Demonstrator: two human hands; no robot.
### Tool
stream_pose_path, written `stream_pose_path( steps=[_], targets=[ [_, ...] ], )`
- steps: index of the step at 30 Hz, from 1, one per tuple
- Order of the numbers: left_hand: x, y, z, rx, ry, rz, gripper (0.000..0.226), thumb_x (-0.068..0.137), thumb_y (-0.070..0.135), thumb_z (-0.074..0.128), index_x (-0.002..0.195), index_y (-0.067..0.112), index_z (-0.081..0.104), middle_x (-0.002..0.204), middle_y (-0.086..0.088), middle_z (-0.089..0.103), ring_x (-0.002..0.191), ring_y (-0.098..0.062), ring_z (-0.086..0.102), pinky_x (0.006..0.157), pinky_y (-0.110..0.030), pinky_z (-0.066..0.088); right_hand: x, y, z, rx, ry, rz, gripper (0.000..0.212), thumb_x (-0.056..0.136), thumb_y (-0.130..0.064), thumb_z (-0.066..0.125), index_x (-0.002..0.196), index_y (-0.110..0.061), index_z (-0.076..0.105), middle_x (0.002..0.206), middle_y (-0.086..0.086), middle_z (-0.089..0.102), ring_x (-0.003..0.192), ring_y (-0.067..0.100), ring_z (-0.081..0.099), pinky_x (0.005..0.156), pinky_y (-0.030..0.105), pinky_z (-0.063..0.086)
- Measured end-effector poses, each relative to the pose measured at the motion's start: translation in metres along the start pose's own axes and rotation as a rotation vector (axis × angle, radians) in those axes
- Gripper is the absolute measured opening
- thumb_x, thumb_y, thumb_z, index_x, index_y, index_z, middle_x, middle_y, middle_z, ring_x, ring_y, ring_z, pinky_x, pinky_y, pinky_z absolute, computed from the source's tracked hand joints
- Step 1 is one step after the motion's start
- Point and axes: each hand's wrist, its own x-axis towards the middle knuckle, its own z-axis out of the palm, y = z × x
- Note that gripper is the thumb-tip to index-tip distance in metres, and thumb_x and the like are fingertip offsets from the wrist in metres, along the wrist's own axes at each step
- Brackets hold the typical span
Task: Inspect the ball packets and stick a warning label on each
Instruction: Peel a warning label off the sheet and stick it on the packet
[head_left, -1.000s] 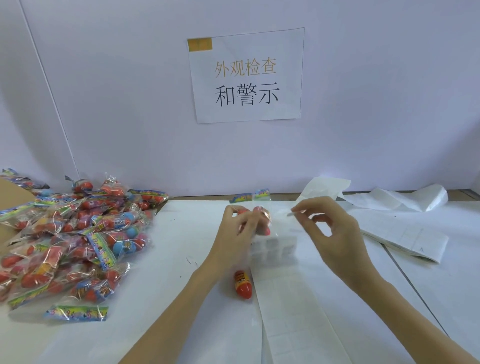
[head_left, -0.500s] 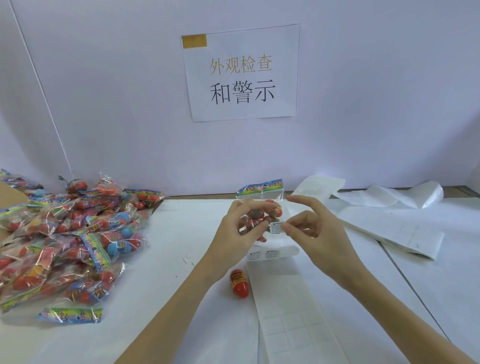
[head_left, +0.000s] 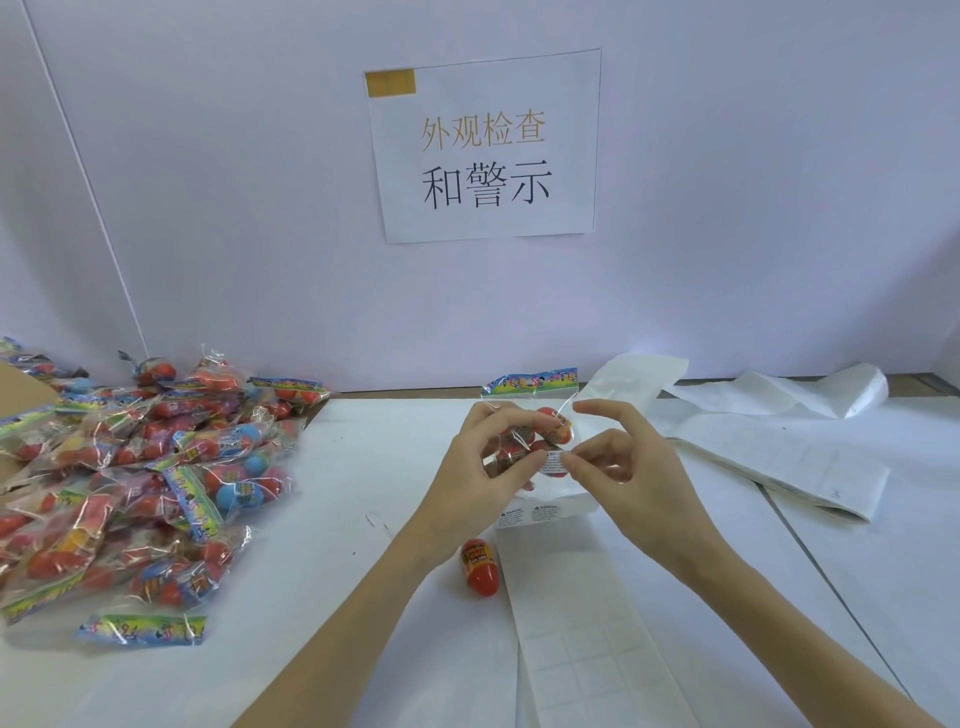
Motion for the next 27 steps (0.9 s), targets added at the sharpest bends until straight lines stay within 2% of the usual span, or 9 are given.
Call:
stream_pose_path(
  steps=[5,8,11,15,17,20,23,25,27],
  targets=[
    [0.001,0.0,-0.001,-0.045,0.038,-0.016,0.041,0.096,0.003,0.072,0.122,0.034,0.071,0.125,0.007,0.06,0.103,-0.016,0.069,0.077,-0.029,0.061,0.0,0.001,0.002,-0.135,0.122,0.012,0.042,0.091,-0.03,0.079,0.128,-0.033,0.057,0.095,-0.006,0.067,0.083,0.005,0.066,0.073,0.019,0.054],
    [0.0,0.003,0.0,-0.154,0.004,-0.037,0.059,0.094,0.004,0.075,0.138,0.039,0.058,0.127,0.004,0.065,0.105,-0.023,0.073,0.078,-0.035,0.062,0.002,-0.004,-0.001,0.017,0.0,0.161,0.028,0.092,-0.042,0.074,0.117,-0.032,0.067,0.09,-0.004,0.075,0.077,0.005,0.07,0.068,0.02,0.054],
    [0.0,0.004,0.003,-0.234,0.003,-0.034,0.083,0.091,0.008,0.08,0.149,0.052,0.04,0.13,-0.001,0.064,0.1,-0.027,0.075,0.077,-0.037,0.062,0.001,-0.004,-0.003,0.067,-0.066,0.103,0.01,0.096,-0.029,0.073,0.091,-0.022,0.078,0.074,-0.003,0.075,0.066,0.003,0.066,0.062,0.012,0.049],
    [0.001,0.003,0.001,-0.311,0.02,-0.075,0.1,0.087,0.013,0.085,0.148,0.065,0.026,0.131,0.003,0.066,0.105,-0.025,0.074,0.082,-0.035,0.061,0.004,-0.004,-0.012,0.132,-0.073,0.114,0.008,0.095,-0.022,0.075,0.089,-0.02,0.08,0.075,-0.004,0.075,0.069,0.004,0.066,0.067,0.012,0.05],
    [0.003,0.005,-0.003,-0.221,0.045,-0.121,0.09,0.084,0.03,0.086,0.149,0.059,0.031,0.133,0.011,0.065,0.116,-0.016,0.07,0.087,-0.023,0.058,0.006,-0.001,-0.016,-0.01,-0.05,0.069,0.006,0.094,-0.024,0.077,0.088,-0.023,0.079,0.081,-0.005,0.076,0.076,0.007,0.069,0.074,0.017,0.053],
    [0.004,0.006,-0.009,-0.063,0.111,-0.175,0.046,0.082,0.053,0.08,0.124,0.04,0.068,0.117,0.015,0.071,0.107,-0.007,0.069,0.081,-0.012,0.052,0.004,0.002,-0.016,-0.243,-0.072,-0.049,0.006,0.089,-0.025,0.082,0.09,-0.029,0.077,0.086,-0.007,0.07,0.081,0.012,0.067,0.078,0.024,0.054],
    [0.003,0.004,-0.01,-0.087,0.164,-0.195,0.019,0.089,0.041,0.078,0.098,0.025,0.078,0.093,-0.002,0.076,0.089,-0.013,0.071,0.077,-0.024,0.056,0.004,0.001,-0.009,-0.166,-0.043,-0.025,0.006,0.094,-0.028,0.075,0.1,-0.026,0.077,0.089,-0.008,0.074,0.081,0.011,0.068,0.076,0.024,0.055],
    [0.004,0.004,-0.01,-0.105,0.202,-0.197,0.012,0.092,0.034,0.078,0.097,0.023,0.078,0.095,-0.01,0.075,0.092,-0.027,0.071,0.083,-0.036,0.057,0.004,0.0,-0.007,-0.051,-0.01,0.035,0.011,0.099,-0.029,0.069,0.103,-0.026,0.078,0.085,-0.013,0.077,0.075,0.005,0.069,0.07,0.016,0.052],
    [0.004,0.004,-0.011,-0.115,0.217,-0.218,0.01,0.091,0.035,0.08,0.095,0.026,0.079,0.092,-0.006,0.077,0.09,-0.024,0.072,0.075,-0.033,0.057,0.004,-0.001,-0.007,0.018,-0.001,0.084,0.015,0.1,-0.03,0.068,0.093,-0.025,0.081,0.075,-0.011,0.076,0.064,0.0,0.065,0.063,0.009,0.048]
  ],
)
